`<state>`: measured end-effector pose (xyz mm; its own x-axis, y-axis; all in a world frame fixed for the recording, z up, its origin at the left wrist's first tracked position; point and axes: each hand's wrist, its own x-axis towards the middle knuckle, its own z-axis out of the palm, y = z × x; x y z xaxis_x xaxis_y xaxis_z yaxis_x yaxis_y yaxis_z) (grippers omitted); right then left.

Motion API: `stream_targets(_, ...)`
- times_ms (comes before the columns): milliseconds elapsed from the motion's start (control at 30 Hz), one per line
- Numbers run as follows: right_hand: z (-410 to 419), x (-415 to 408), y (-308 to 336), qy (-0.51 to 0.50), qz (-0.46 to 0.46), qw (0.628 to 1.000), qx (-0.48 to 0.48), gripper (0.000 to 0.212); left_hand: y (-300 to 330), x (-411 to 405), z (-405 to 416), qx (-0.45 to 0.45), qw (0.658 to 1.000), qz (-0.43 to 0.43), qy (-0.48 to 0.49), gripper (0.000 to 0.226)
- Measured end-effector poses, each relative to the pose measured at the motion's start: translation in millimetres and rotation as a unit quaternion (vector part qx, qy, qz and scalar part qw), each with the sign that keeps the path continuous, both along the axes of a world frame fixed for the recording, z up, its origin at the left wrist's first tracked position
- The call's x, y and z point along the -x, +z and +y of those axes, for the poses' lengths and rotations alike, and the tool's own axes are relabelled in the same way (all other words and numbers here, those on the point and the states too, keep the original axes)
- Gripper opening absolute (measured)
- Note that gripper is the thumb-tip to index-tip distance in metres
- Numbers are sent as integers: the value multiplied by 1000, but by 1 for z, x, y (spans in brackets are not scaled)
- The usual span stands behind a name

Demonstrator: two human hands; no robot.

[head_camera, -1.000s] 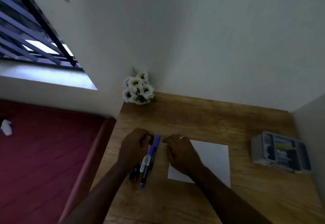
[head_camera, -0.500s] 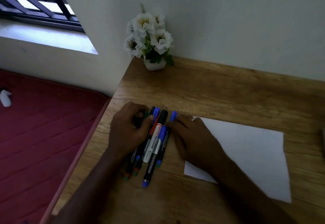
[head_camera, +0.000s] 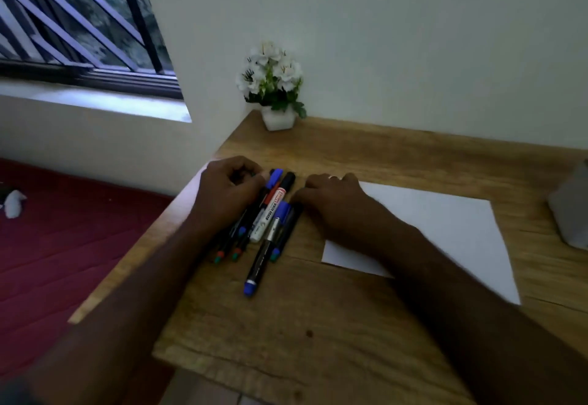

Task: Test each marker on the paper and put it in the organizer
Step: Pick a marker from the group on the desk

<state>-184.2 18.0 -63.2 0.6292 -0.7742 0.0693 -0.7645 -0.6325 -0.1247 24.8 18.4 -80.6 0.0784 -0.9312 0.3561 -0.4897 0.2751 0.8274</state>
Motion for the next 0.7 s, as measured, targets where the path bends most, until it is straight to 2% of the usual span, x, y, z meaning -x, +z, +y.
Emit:
stream_targets(133, 3, 11, 5, 21, -11, 999, 43, 28, 14, 6, -1, 55, 998, 6, -2, 15)
stream_targets(233, 4, 31, 14, 27, -120, 991, 60, 19, 42, 16, -14, 94, 995, 26, -31, 28)
stream_targets(333, 13, 52, 23, -8, -317, 945, 81, 7, 69, 49, -25, 70, 987, 12, -147, 31)
stream_targets(433, 21, 70, 13, -88, -447, 888, 56, 2, 70, 84, -34, 41, 960, -41, -275, 26)
stream_targets(567, 17, 78, 6, -139, -537, 831, -42, 10, 60, 94, -42, 36, 935, -97, -338, 21)
stream_targets(700, 13, 67, 2, -86, -589, 800, -79, 12, 56, 95, -36, 65, 920, -93, -374, 13)
